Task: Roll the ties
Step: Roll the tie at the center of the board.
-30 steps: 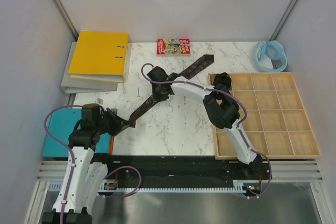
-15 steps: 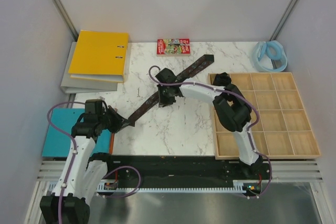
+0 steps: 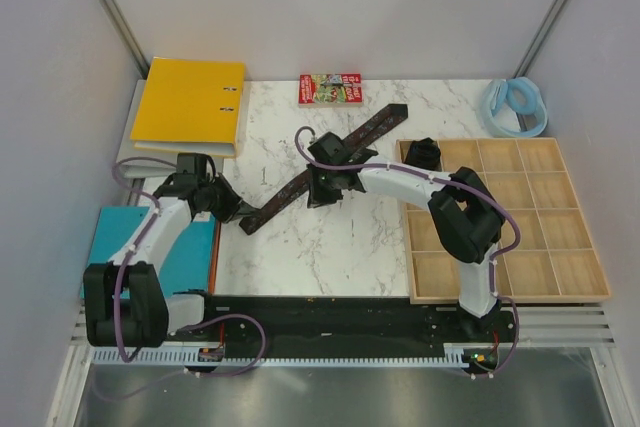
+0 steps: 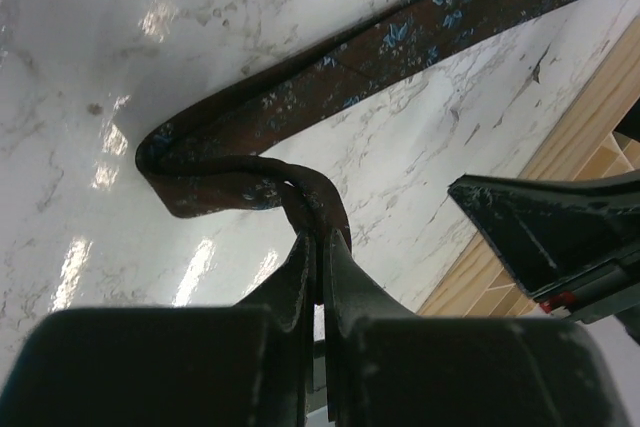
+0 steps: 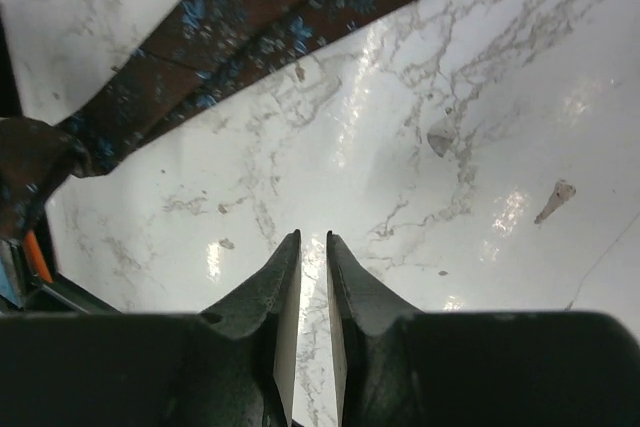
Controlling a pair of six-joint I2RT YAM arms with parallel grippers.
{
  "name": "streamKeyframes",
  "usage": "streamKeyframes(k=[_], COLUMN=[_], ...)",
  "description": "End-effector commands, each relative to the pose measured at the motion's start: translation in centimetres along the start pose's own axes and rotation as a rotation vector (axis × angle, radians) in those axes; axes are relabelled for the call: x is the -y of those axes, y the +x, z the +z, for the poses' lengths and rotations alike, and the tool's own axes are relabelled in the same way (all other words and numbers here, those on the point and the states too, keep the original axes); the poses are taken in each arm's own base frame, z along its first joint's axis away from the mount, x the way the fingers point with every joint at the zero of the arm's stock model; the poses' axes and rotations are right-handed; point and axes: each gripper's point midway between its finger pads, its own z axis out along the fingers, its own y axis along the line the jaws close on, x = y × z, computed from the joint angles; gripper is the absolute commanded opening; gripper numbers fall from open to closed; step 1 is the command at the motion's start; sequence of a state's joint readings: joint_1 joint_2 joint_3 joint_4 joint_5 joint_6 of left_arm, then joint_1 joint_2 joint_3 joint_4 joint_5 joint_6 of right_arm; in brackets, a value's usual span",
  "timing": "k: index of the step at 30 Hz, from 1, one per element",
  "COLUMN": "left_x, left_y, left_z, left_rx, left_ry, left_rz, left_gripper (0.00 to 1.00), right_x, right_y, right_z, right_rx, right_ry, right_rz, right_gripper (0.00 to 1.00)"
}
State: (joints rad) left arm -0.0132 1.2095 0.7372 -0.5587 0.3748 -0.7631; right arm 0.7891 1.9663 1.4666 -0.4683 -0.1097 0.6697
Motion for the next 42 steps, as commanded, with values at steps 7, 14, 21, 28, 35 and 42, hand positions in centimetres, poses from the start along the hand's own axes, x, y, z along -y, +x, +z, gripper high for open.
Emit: streamKeyframes(k=[7, 14, 21, 28, 35, 42], left_x=[1.0, 0.9, -0.1, -2.5, -3.2, 0.2], left_y=[-1.8, -1.1, -1.3, -0.7, -1.3, -2.7], left_z=[4.4, 4.9, 3.0, 2.7, 3.1, 3.8], left_rx=[-0.123, -0.225, -0.248, -0.326, -0.334, -0.3], left_ry=[-0.01, -0.071, -0.195, -0.306, -0.354, -0.245], left_rz=[0.124, 0.201, 0.274, 0.3, 0.324, 0.31], left_gripper=[0.05, 0.07, 0.07, 0.11, 0.24, 0.46], right_x=[-0.6, -0.7, -1.7, -2.0, -1.6, -2.2], right_y=[0.8, 1.4, 1.0, 1.1, 1.4, 1.1], right_z=[-1.3, -1.6, -1.6, -1.3, -1.5, -1.8], right_rx=[0.004, -0.008, -0.02, -0.036, -0.038, -0.031], right_ry=[-0.057, -0.073, -0.11, -0.12, -0.11, -0.124], right_rz=[0.004, 0.002, -0.005, -0.005, -0.003, -0.001], right_gripper=[0.22, 0.21, 0.21, 0.21, 0.21, 0.2])
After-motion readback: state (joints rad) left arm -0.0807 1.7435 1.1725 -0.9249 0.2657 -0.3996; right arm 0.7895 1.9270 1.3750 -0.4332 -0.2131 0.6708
